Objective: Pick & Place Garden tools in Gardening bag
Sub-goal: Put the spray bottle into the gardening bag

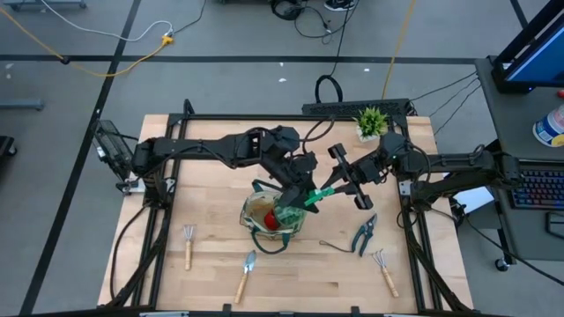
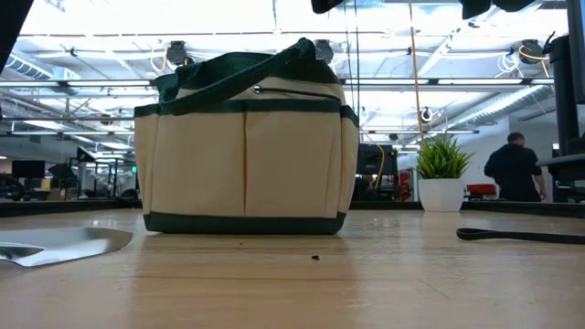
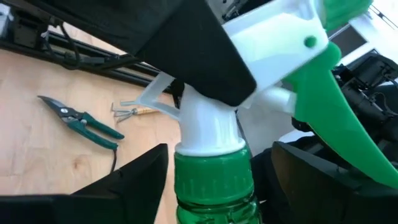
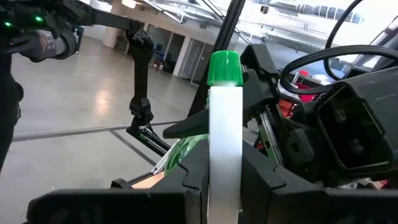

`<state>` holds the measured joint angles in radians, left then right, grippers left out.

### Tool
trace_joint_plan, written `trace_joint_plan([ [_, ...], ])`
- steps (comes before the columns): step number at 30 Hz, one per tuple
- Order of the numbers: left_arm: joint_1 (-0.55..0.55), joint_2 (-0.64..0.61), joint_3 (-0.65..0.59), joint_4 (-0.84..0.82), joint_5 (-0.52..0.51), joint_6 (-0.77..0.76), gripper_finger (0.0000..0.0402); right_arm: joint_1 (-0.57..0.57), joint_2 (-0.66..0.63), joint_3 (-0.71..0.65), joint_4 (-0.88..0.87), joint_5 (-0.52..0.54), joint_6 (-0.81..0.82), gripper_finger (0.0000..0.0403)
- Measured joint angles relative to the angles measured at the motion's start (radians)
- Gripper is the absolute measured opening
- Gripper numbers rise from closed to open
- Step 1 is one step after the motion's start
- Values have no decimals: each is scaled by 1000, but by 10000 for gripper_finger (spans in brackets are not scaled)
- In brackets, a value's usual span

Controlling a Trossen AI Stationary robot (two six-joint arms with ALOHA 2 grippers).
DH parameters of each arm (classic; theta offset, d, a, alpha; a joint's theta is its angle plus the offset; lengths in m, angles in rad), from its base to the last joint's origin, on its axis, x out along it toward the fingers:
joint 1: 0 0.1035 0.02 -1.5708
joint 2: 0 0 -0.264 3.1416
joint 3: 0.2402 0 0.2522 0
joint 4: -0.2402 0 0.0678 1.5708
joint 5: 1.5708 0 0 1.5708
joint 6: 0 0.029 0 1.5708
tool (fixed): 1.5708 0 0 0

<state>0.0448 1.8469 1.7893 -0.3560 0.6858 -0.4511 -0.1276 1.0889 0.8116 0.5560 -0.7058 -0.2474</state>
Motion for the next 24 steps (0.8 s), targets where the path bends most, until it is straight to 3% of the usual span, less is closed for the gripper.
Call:
trace_joint_plan([
  [9, 1, 0, 0, -15, -22, -3, 144, 0, 2, 0, -5, 3, 4, 49],
  [19, 1, 0, 0, -25, -23, -3, 145, 0, 0, 0, -1, 7, 41, 59],
  [24, 6, -11, 2, -109, -67, 7, 145, 0, 0, 0, -25, 43, 121, 78],
])
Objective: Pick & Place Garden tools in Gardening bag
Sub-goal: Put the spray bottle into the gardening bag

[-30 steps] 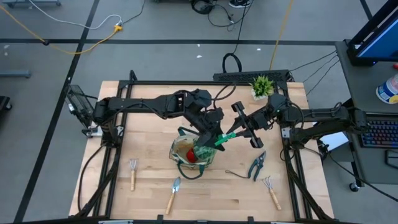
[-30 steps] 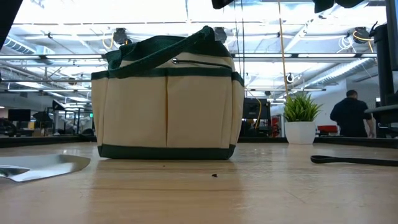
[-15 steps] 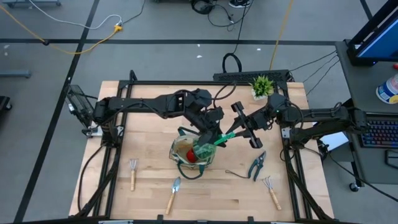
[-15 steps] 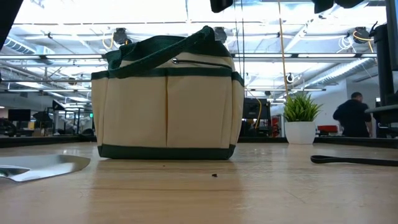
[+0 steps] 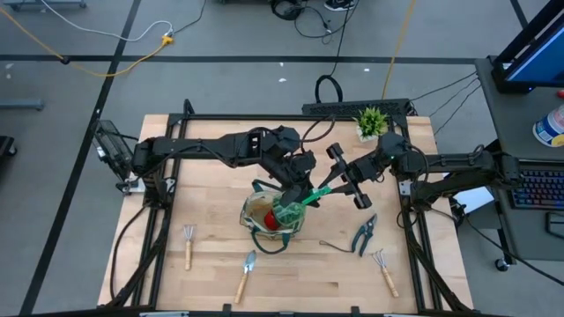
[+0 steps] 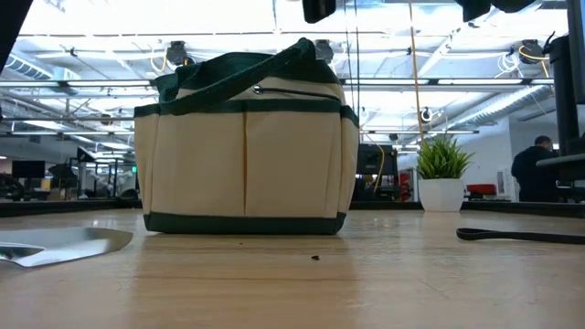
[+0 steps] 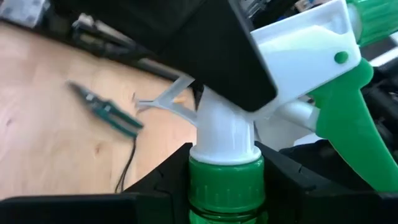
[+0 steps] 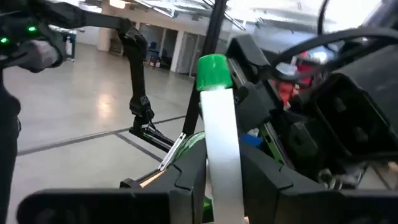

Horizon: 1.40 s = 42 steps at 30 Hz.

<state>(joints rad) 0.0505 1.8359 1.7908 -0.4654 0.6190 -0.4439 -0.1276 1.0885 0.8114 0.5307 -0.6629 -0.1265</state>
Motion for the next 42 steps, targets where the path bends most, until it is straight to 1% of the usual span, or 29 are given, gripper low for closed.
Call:
trace_joint_plan([
  [4, 4, -20, 0, -54, -64, 17, 145, 1, -1, 0, -27, 91, 46, 92],
  [8, 11, -55, 0, -130, -155, 42, 145, 1, -5, 0, -47, 164, 63, 107],
  [14, 17, -118, -1, -301, -334, 62, 145, 2, -19, 0, -47, 198, 63, 132],
  [21, 15, -171, -1, -386, -525, 38, 145, 5, -48, 1, -98, 289, 65, 161],
  [23, 10, -182, -1, -435, -602, 12, 145, 5, -53, 1, -114, 317, 65, 166],
  [25, 0, -187, 0, -427, -682, -30, 145, 5, -63, 0, -153, 324, 64, 171],
  [27, -22, -193, -2, -462, -762, -82, 145, 5, -68, 1, -164, 327, 62, 173],
  [31, -89, -195, -1, -476, -953, -167, 145, 5, -79, 1, -191, 326, 61, 172],
  [34, -146, -195, -7, -472, -1080, -196, 145, 5, -87, 1, -211, 326, 61, 170],
  [42, -297, -195, -38, -471, -1379, -261, 145, 5, -91, 1, -227, 326, 62, 170],
])
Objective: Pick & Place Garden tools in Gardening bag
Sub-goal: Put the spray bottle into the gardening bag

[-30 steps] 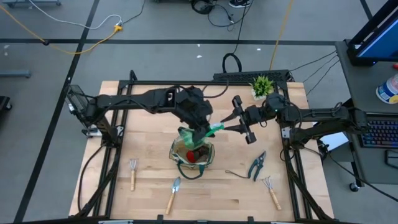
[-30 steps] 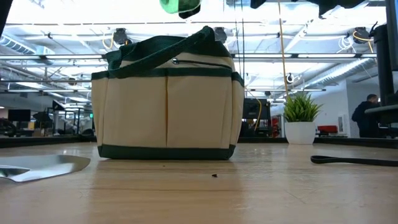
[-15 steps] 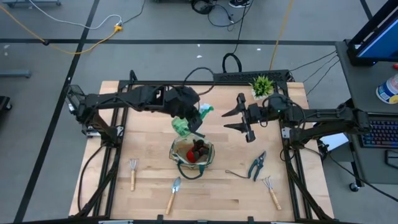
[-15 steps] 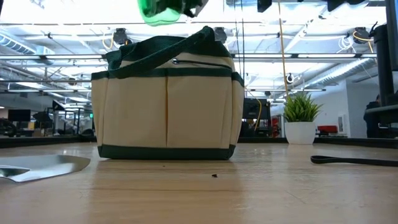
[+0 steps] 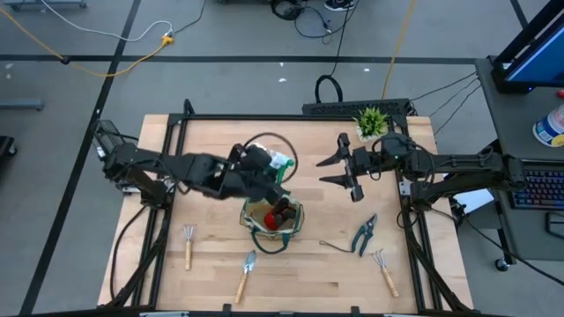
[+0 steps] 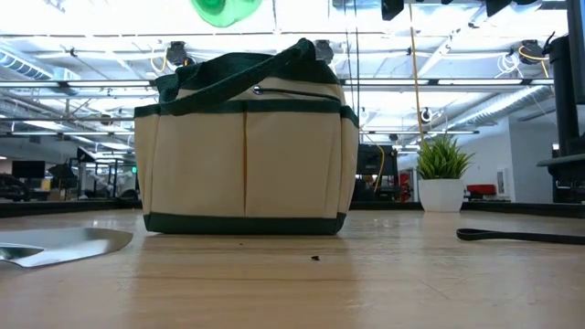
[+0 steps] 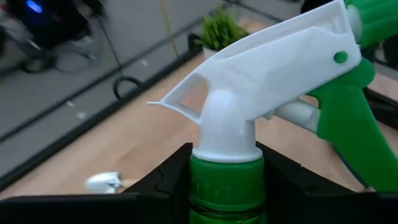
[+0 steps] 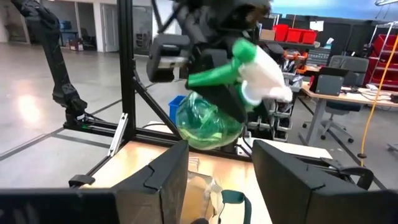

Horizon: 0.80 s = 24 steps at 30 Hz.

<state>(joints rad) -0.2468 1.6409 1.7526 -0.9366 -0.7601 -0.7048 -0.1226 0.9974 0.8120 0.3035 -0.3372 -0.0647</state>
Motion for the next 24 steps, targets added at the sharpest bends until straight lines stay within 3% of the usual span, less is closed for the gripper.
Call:
trace_joint_plan([
  [6, -95, 0, -79, 27, -212, -91, 145, 0, 0, 0, -14, 0, 0, 169],
  [24, -169, 0, -427, 435, -442, -155, 145, 0, 0, 0, -12, -1, 1, 171],
])
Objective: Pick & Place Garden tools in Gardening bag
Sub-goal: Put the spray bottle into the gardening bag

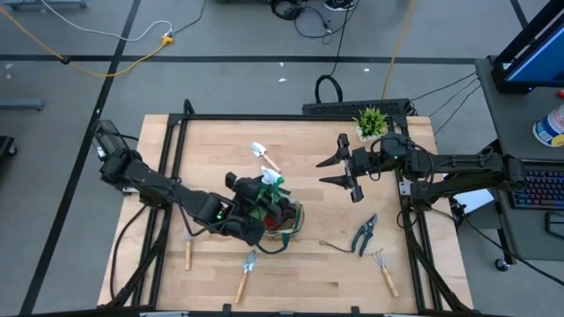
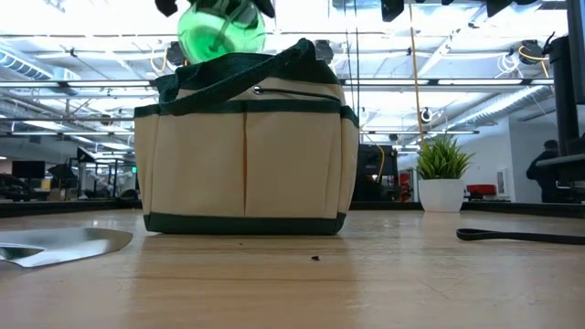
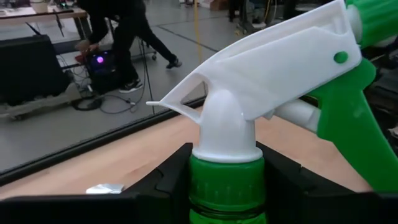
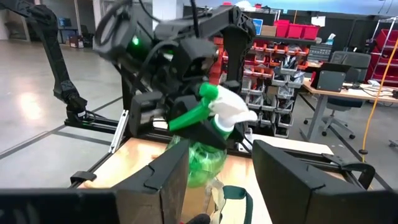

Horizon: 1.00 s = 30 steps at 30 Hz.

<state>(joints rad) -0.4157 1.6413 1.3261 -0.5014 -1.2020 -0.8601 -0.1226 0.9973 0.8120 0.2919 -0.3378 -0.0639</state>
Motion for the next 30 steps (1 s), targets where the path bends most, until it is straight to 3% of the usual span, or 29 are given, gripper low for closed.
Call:
trace_joint_plan([
  [13, -1, 0, -167, 289, -24, 93, 145, 0, 0, 0, -28, 0, 1, 171],
  [30, 11, 74, -167, 305, -12, 86, 145, 0, 0, 0, -62, 4, 1, 171],
])
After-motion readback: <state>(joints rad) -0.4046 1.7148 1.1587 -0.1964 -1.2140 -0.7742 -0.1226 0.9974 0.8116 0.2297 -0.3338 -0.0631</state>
